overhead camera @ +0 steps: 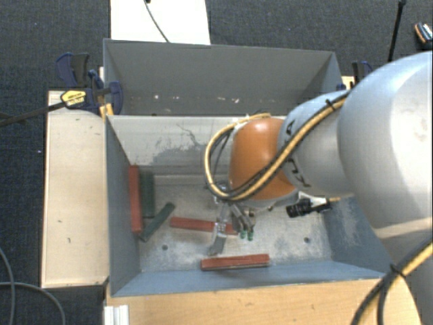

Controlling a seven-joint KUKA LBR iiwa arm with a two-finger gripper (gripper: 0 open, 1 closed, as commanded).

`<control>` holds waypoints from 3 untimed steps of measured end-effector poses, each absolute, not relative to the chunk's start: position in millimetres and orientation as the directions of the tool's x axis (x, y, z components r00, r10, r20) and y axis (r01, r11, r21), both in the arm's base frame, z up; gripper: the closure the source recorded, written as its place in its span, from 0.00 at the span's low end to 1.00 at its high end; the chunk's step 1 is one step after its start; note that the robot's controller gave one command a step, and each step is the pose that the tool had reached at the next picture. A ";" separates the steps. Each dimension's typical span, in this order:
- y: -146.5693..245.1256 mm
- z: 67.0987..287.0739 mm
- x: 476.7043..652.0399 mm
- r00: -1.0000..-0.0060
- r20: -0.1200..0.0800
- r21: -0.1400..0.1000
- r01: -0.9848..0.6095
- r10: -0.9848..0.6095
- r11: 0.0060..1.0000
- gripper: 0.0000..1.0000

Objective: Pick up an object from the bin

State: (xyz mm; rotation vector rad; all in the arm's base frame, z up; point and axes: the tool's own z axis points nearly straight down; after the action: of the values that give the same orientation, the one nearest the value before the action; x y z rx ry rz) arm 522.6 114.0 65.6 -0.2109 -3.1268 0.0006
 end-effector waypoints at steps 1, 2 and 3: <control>79.7 101.9 521.6 -0.984 -0.006 0.001 0.176 0.176 0.984 0.00; 115.7 100.4 517.9 -0.994 -0.006 0.003 0.107 0.107 0.994 0.00; 162.6 68.9 520.9 -0.999 -0.005 0.004 0.047 0.047 0.999 0.00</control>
Offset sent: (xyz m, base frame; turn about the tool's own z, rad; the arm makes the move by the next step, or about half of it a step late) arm -0.0024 -0.0323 0.0344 0.0370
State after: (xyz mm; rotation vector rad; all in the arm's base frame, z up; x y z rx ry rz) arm 520.9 162.6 68.9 -0.0741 -3.1460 -0.0058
